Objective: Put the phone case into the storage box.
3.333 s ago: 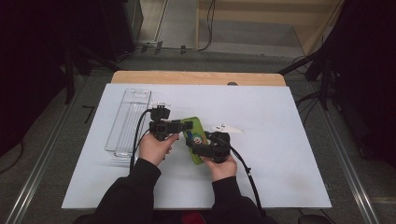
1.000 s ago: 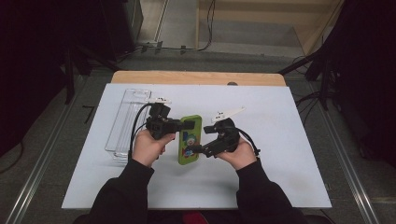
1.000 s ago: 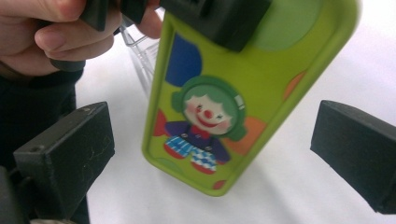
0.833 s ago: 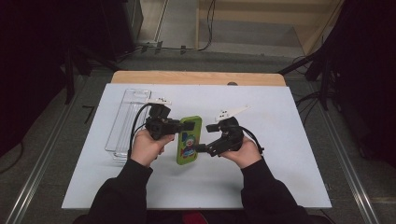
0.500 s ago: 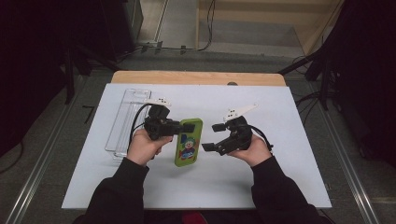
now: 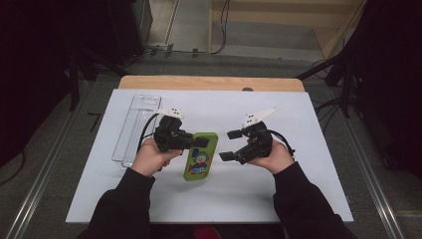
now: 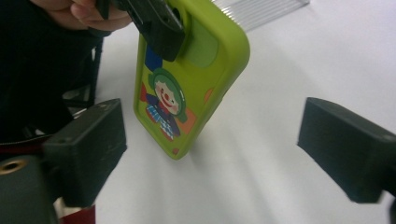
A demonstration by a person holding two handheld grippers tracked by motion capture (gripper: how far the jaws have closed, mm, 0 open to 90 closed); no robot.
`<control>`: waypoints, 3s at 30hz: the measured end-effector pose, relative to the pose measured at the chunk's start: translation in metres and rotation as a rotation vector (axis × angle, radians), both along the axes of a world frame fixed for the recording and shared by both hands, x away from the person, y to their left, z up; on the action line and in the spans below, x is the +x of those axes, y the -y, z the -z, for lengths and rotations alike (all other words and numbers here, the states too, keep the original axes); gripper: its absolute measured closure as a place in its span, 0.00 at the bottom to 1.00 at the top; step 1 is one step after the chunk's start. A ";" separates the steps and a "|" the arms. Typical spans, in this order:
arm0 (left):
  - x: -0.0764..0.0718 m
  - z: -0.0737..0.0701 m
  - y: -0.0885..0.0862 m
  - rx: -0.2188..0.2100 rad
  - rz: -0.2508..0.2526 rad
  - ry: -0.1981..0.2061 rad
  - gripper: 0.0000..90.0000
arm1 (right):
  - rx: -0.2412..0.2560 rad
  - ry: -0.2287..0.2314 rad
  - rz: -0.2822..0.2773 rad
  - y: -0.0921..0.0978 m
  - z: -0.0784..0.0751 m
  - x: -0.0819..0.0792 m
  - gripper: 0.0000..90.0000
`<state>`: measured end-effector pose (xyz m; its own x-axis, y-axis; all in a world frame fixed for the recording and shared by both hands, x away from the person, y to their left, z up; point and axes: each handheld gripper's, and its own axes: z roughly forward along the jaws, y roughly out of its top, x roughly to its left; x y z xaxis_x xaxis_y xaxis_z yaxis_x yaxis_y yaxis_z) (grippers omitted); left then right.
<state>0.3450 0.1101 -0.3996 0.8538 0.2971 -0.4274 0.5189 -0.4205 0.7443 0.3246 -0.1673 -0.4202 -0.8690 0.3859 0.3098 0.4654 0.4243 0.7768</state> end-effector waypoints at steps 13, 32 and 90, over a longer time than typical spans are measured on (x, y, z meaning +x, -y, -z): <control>-0.002 0.004 0.005 -0.026 0.111 -0.008 0.92 | 0.028 0.003 -0.072 0.006 -0.006 0.004 0.34; -0.008 0.005 0.011 -0.039 0.180 0.024 0.92 | 0.082 -0.030 -0.198 -0.002 0.000 0.010 0.79; -0.002 0.001 -0.001 0.044 -0.129 0.078 0.33 | -0.007 -0.152 0.112 0.024 -0.022 0.008 0.83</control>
<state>0.3433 0.1115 -0.4006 0.8372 0.4238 -0.3457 0.5124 -0.3867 0.7668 0.3330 -0.1909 -0.3980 -0.7637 0.4802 0.4315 0.6221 0.3685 0.6908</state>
